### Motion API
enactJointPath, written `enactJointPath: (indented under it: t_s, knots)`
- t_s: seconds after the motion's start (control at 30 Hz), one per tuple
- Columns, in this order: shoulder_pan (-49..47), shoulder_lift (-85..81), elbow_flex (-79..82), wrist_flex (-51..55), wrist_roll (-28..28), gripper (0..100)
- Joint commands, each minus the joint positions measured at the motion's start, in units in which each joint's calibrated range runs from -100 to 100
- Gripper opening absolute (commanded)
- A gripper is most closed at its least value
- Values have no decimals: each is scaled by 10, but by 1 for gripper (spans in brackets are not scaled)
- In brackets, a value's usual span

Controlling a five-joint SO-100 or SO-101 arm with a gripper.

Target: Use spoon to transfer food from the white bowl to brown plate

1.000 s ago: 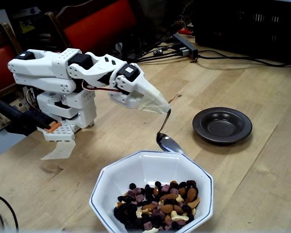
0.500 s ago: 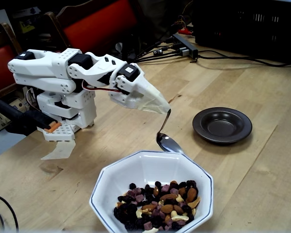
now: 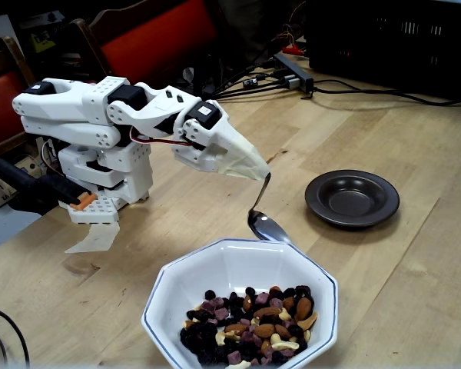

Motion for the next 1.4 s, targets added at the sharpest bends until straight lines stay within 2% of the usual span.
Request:
enactJointPath:
  t_s: [0.0,0.4,0.6,0.9,1.37]
  knots:
    - [4,-4,-8,-1,-2,2]
    - [5,3,-102,4,0,2]
    - [5,-4,-111,74,1,2]
    - [5,2,-208,146,-2,2]
    - [6,3,-231,150,1,2]
